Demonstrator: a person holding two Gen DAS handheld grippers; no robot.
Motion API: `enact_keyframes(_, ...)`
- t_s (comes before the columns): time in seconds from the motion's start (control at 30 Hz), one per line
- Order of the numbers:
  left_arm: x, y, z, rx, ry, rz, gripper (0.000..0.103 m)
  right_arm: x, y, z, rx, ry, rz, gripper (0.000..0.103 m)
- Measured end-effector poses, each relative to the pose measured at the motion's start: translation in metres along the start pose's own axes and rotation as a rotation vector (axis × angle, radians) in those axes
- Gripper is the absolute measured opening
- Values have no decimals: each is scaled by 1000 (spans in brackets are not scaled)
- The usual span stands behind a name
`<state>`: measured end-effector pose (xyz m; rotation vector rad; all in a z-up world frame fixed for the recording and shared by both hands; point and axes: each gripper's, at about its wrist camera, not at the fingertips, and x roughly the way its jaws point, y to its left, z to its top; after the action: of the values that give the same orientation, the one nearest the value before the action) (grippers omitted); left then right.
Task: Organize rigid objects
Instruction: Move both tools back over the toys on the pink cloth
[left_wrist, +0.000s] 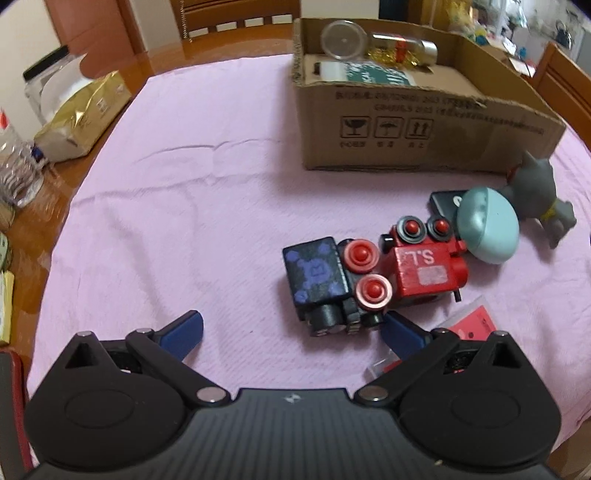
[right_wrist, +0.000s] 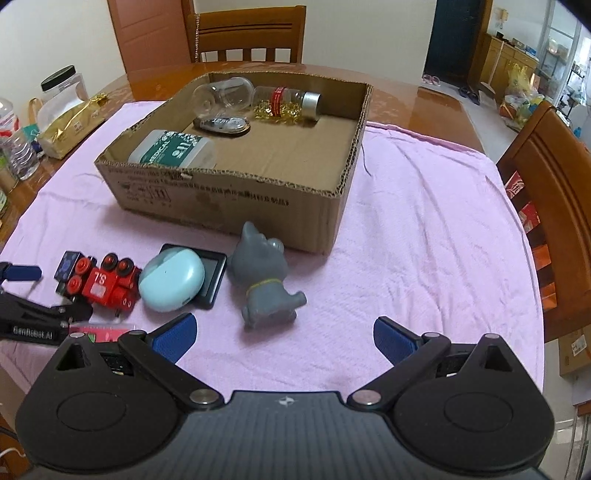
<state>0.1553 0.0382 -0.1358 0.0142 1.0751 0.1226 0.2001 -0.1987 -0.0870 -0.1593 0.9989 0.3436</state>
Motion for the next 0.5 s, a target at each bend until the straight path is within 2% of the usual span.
enact_keyframes(0.13,1,10,-1,-30,5,-13,103,0,4,-12,-37,19,40,103)
enact_keyframes(0.27,1,20,-4,-13,4,-19,103,1,22,-25,-82,40,63,103)
enact_keyframes(0.5,2,31,-6,91,-5,-107,103,6,86,-40,-66,50,129,103)
